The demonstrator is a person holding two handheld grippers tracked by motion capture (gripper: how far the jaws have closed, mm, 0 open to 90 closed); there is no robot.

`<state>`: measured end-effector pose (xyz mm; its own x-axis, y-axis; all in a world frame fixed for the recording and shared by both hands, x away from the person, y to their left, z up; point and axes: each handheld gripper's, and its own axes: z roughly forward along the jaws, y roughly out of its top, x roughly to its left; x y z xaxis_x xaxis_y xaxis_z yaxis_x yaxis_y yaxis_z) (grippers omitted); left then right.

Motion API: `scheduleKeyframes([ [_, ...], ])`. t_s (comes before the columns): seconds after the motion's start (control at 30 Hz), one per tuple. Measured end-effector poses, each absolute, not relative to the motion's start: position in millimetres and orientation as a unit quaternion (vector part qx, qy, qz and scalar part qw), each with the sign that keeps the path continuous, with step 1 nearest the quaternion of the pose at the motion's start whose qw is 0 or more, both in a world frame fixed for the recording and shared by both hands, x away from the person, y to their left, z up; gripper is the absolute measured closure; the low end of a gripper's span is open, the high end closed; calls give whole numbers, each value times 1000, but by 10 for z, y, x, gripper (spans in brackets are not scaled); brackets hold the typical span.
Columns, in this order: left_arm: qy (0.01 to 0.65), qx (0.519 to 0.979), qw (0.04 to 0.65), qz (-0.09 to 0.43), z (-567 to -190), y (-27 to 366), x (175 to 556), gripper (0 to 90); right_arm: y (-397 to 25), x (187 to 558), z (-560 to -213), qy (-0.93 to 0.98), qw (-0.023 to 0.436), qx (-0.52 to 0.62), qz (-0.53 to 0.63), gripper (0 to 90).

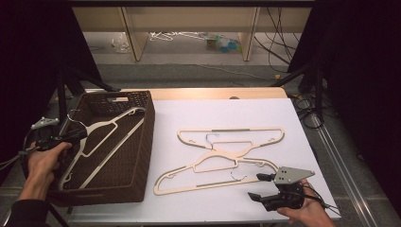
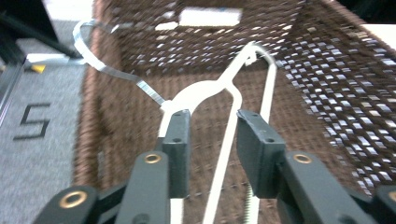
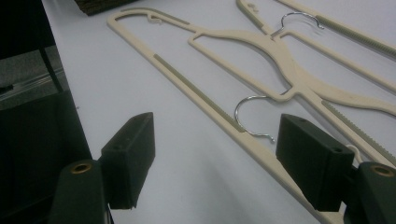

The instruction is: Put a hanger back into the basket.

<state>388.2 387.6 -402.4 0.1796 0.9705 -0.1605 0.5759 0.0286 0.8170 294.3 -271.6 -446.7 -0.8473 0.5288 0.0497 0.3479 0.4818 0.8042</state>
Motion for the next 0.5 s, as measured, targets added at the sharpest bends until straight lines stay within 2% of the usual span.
scheduleKeyframes([
  [0.23, 538, 665, 453, 252, -3761, 3542, 3693, 497, -2744, 2959, -4477, 847, 108, 262, 450, 270],
  [0.37, 503, 677, 475, 253, -3654, 3298, 3589, 377, -2758, 2960, -4471, 843, 115, 270, 451, 245],
  [0.5, 454, 700, 491, 249, -3582, 3017, 3470, 328, -2768, 2971, -4485, 835, 117, 280, 460, 218],
])
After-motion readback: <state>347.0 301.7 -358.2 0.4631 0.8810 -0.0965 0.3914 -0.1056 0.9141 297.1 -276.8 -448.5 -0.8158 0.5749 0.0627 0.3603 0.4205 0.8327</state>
